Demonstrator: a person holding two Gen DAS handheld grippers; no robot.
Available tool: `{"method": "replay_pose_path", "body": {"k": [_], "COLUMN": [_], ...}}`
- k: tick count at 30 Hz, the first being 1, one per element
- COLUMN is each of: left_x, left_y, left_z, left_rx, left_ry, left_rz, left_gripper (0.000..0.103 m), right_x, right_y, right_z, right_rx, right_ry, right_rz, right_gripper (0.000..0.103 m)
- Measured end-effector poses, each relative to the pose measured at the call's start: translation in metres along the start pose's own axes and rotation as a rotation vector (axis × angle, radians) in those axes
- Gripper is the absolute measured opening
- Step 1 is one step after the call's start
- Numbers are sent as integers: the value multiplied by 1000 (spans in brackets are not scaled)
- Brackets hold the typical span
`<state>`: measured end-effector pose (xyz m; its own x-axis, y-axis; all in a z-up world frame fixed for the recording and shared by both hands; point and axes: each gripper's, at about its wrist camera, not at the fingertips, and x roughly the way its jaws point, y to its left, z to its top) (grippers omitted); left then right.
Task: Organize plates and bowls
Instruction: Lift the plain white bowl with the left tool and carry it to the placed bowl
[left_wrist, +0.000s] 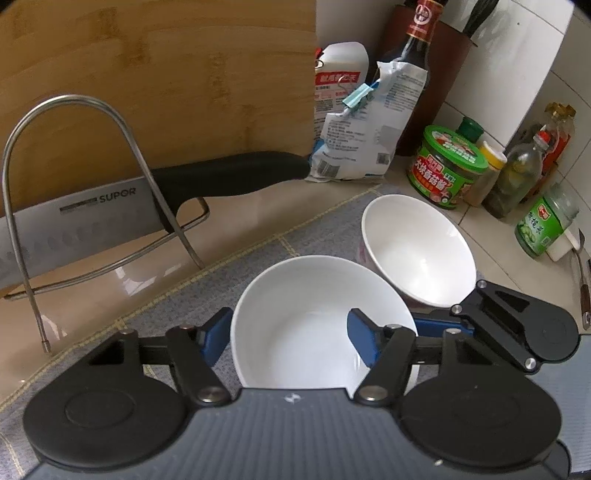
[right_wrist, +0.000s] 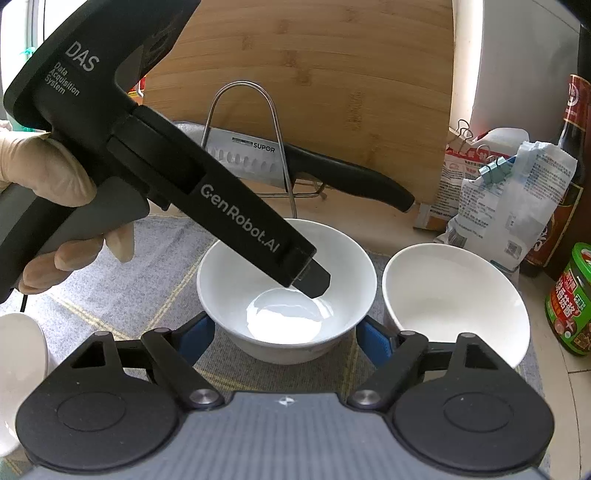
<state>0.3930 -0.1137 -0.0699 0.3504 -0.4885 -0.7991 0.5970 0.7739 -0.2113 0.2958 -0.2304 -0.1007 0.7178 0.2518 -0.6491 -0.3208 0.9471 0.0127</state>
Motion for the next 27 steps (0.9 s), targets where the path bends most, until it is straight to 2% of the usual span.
{"method": "replay_pose_path", "body": {"k": [15, 27], "left_x": [-4, -28], "left_y": [-2, -9], "left_z": [-2, -7], "left_rx": [-3, 3], "left_ry": [-19, -54], "left_rz": [-15, -11], "left_gripper": [66, 66], "right_x": [-2, -23], "right_y": [3, 11], "right_z": [2, 10], "right_rx": [-6, -29], "right_ry": [13, 3], "right_rz": [-3, 14], "right_gripper": [87, 87]}}
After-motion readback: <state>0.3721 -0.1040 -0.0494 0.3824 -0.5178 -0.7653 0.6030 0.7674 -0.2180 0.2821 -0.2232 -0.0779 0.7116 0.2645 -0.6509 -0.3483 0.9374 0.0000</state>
